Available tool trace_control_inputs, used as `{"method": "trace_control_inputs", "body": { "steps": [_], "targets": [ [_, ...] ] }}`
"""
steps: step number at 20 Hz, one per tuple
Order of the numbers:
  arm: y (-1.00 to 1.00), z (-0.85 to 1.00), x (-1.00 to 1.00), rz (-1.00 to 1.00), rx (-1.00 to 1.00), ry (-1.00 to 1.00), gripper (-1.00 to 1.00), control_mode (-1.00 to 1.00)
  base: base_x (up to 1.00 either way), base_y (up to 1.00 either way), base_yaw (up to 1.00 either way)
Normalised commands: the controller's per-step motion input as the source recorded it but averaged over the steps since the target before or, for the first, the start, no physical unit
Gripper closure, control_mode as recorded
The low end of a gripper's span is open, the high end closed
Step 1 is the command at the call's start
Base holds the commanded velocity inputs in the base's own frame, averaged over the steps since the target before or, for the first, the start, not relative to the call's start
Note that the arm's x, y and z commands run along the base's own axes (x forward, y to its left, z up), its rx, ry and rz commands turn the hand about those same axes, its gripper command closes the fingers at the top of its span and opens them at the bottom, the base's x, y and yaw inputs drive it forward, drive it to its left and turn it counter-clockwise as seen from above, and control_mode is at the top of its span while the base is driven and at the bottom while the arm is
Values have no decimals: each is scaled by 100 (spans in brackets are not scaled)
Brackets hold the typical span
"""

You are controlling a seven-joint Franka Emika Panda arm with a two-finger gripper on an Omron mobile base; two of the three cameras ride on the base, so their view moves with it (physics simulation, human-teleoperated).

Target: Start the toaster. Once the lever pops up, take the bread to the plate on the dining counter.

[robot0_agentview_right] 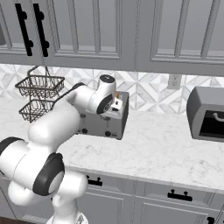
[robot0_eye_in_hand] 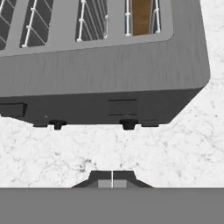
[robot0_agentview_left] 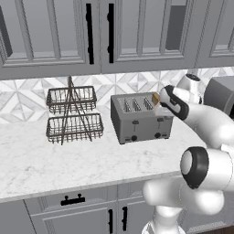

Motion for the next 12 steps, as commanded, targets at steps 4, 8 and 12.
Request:
{"method": "trace_control_inputs", "body": {
  "steps": [4, 8, 12],
  "targets": [
    [0, -17, 32, 0, 0, 0, 100, -100, 0, 0, 0],
    [0, -14, 31, 0, 0, 0, 100, -100, 0, 0, 0],
    [0, -17, 29, 0, 0, 0, 100, -100, 0, 0, 0]
  ]
}}
